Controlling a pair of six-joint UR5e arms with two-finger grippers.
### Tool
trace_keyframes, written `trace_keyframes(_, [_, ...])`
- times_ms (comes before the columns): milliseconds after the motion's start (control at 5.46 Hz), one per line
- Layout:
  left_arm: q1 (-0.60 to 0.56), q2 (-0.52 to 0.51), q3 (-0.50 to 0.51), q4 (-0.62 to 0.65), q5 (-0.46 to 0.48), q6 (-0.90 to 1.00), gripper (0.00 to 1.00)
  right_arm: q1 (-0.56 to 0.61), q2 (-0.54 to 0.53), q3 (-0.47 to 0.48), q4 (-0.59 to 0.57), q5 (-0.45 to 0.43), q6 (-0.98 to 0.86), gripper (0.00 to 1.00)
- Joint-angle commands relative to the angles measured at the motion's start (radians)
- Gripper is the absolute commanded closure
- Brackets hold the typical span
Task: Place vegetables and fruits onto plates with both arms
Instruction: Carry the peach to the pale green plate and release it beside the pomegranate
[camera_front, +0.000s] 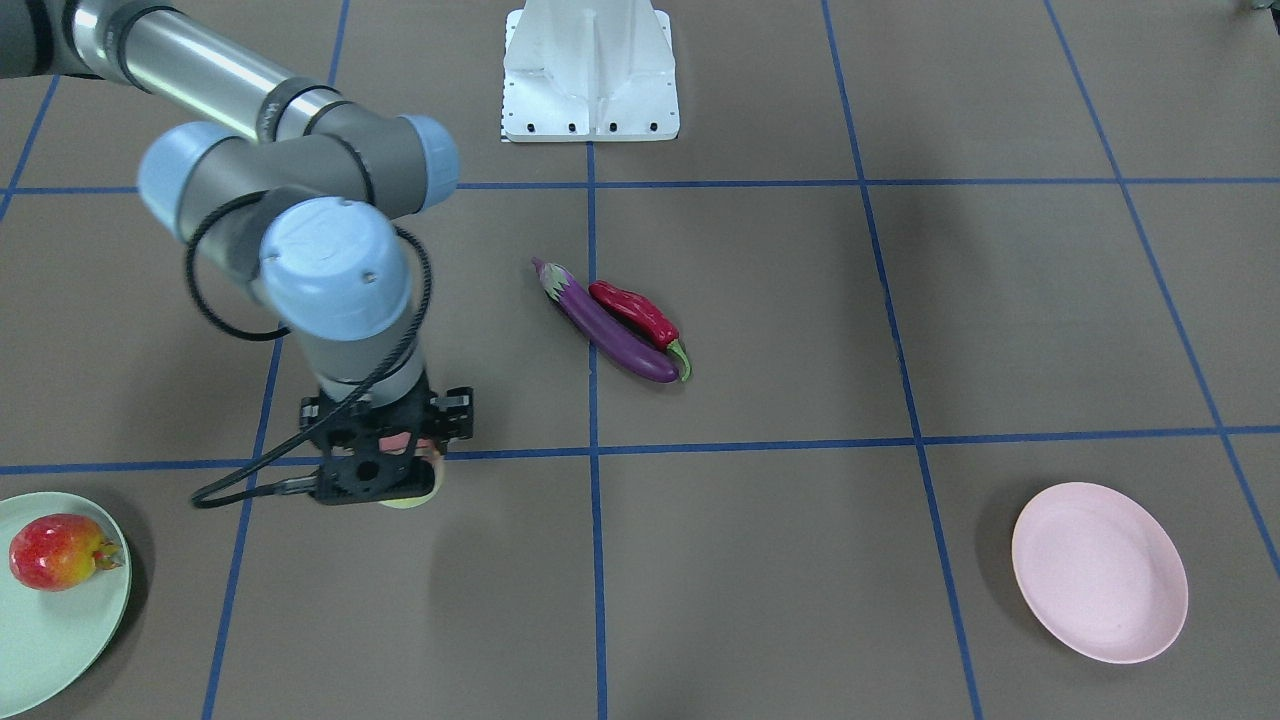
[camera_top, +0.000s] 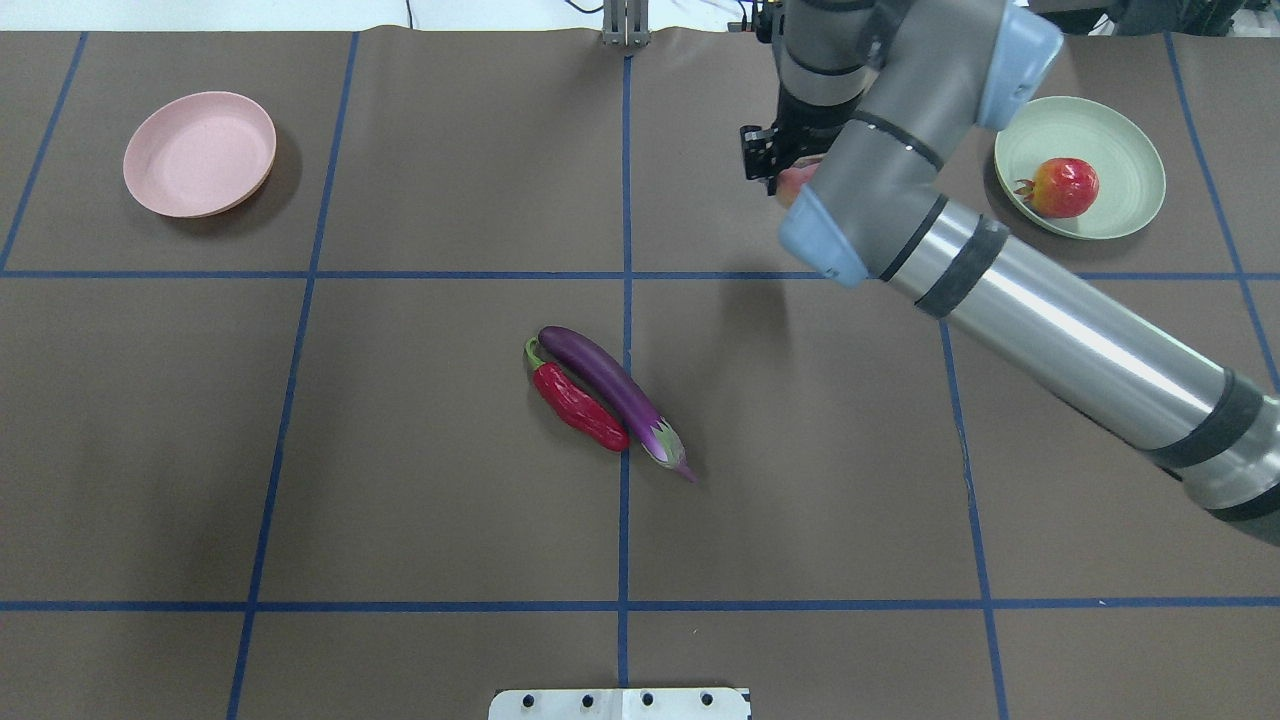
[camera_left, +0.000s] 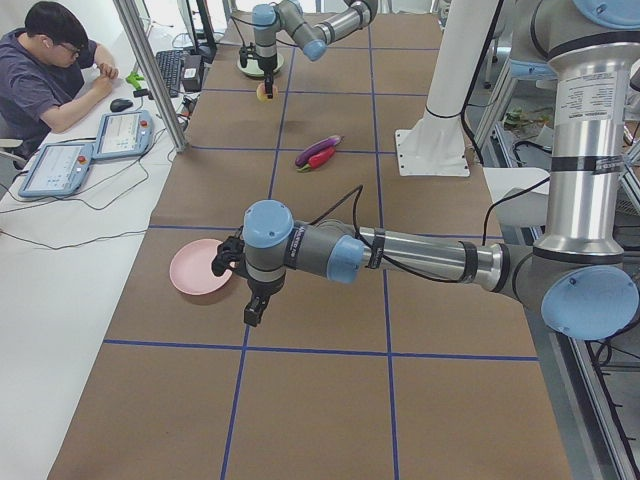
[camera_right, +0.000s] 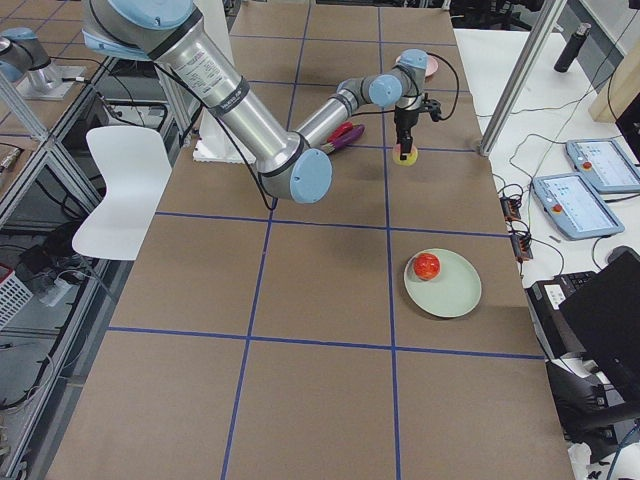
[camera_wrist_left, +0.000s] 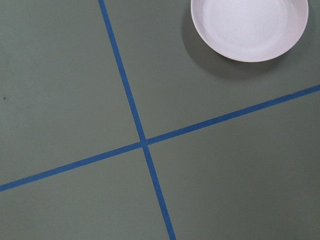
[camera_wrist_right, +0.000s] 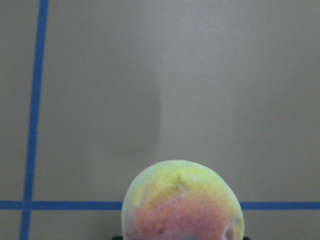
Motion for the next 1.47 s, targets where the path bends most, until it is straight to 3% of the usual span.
trace_keyframes(0, [0.0,0.0,0.0,0.0,-0.014,0.0,0.0,0.174,-0.126,-0.01,0.079,0.143,-0.294,1.0])
trace_keyframes(183, [0.0,0.0,0.0,0.0,-0.014,0.0,0.0,0.255,-0.197,-0.042,0.158,0.203,-0.391,1.0])
trace_keyframes(366, [0.0,0.0,0.0,-0.002,-0.014,0.0,0.0,0.343,-0.206,-0.146,0.179,0.283,-0.574,1.0])
trace_keyframes(550, [-0.002,0.0,0.0,-0.002,-0.014,0.001,0.0,0.363,-0.199,-0.238,0.238,0.291,-0.634,1.0])
trace_keyframes(733, [0.0,0.001,0.002,-0.005,-0.014,0.001,0.0,0.363,-0.196,-0.385,0.415,0.294,-0.636,1.0])
trace_keyframes(916, [0.0,0.002,0.002,-0.005,-0.014,0.001,0.0,0.357,-0.194,-0.479,0.505,0.281,-0.636,1.0])
trace_keyframes(1099, [0.0,0.002,0.002,-0.005,-0.014,0.001,0.0,0.353,-0.191,-0.493,0.509,0.242,-0.634,0.42])
trace_keyframes(1283, [0.0,0.002,0.002,-0.005,-0.014,0.0,0.0,0.353,-0.187,-0.491,0.51,0.23,-0.624,0.01])
